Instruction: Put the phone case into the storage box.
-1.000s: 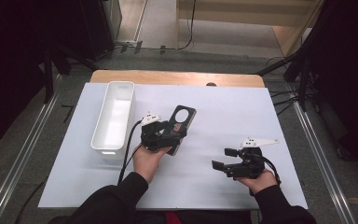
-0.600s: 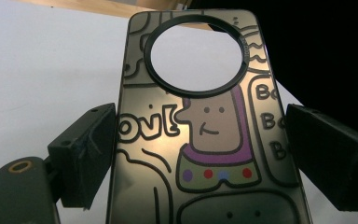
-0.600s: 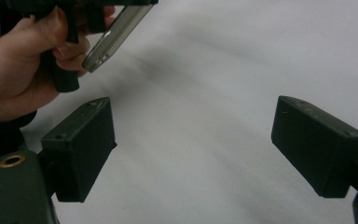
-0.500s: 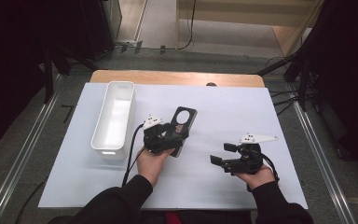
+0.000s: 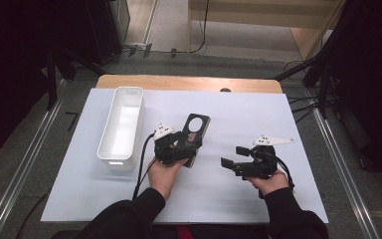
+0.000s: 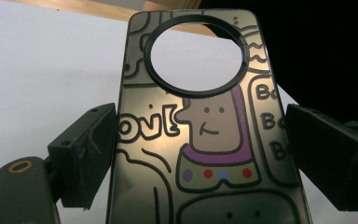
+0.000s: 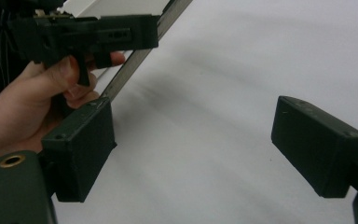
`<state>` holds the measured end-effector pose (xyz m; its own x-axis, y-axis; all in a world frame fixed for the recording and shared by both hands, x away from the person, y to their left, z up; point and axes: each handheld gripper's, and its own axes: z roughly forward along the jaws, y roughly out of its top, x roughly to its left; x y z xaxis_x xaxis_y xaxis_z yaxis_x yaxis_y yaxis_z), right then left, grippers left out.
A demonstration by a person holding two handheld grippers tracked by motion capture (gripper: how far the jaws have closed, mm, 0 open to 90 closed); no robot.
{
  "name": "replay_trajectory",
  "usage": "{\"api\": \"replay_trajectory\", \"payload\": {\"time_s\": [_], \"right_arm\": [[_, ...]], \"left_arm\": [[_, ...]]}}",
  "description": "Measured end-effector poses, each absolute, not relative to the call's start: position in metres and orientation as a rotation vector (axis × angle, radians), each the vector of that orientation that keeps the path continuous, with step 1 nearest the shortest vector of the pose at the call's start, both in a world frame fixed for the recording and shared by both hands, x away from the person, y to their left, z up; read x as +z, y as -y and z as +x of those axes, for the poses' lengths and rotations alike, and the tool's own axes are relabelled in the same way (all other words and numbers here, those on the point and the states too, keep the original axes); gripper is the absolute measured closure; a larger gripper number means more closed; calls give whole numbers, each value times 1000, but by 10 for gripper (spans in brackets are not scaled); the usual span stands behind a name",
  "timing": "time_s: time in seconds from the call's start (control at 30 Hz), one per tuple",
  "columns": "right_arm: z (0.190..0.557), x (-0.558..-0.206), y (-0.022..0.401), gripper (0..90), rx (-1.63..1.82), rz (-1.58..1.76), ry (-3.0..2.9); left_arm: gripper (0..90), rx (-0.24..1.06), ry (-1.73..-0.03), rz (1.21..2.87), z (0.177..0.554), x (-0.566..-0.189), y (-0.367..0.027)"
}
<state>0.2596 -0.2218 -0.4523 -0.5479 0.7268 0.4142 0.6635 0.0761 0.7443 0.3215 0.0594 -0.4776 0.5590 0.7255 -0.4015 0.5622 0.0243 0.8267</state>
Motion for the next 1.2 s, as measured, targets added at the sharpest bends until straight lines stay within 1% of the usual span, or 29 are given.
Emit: {"api": "replay_trajectory", "payload": {"time_s": [0.13, 0.6, 0.8, 1.2], "right_arm": [[263, -449, 222, 126, 1564, 1497, -2228], [282, -440, 219, 126, 1532, 1566, -2185], [289, -439, 217, 127, 1545, 1605, -2169], [306, -438, 210, 134, 1569, 1644, -2164]], "left_arm": [[115, 187, -1100, 1642, 321, -478, -58], [115, 198, -1111, 1632, 320, -480, -56], [114, 162, -1113, 1630, 322, -482, -56], [115, 184, -1111, 1628, 321, -481, -56]]}}
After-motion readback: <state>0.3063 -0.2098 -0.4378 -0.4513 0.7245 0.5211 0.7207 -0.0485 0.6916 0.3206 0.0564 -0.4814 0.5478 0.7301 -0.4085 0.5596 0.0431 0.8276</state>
